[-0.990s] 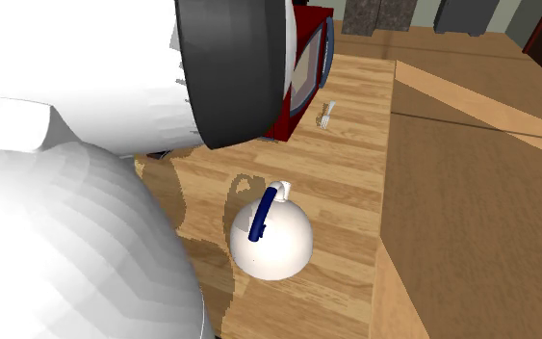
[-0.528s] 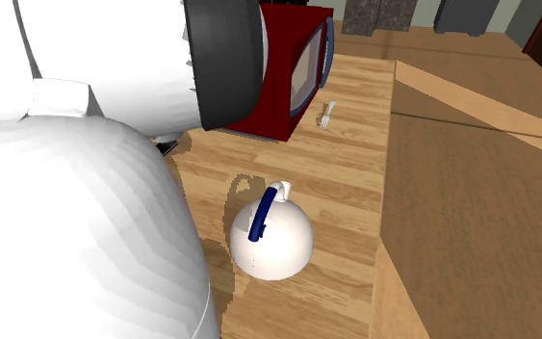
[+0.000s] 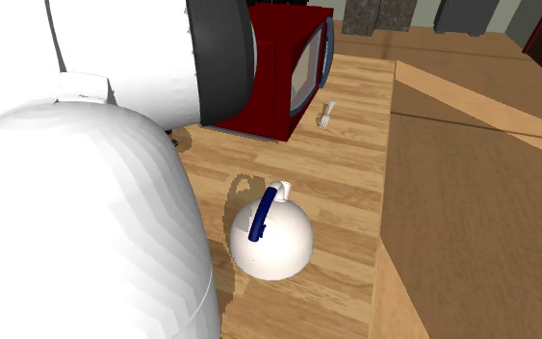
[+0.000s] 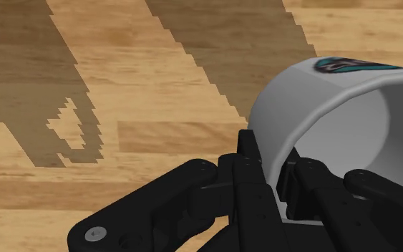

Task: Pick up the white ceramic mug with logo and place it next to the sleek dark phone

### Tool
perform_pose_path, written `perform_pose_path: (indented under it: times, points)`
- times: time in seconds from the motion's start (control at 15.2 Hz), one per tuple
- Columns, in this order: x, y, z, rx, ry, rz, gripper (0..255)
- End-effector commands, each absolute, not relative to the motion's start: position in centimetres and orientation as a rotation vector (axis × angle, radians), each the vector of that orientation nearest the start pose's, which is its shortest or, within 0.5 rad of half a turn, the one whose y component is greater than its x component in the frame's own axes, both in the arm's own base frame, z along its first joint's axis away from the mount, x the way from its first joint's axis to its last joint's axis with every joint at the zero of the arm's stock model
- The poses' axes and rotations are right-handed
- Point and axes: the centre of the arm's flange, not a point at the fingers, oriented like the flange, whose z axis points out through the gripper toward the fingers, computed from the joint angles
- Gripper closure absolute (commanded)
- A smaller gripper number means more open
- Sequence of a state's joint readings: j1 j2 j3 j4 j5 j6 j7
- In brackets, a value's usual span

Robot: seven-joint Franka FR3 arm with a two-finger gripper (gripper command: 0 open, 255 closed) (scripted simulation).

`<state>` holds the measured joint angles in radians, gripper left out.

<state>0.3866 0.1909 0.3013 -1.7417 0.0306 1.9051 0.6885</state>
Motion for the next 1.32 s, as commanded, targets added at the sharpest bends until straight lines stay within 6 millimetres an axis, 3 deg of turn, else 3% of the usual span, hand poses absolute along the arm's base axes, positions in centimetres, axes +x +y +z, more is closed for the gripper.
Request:
perform_pose_path:
  times: [0.0, 1.25]
  points:
    - [48.0, 38.4, 45.4, -3.086, 0.024, 0.105, 255]
    - [48.0, 38.4, 35.4, -3.086, 0.024, 0.105, 255]
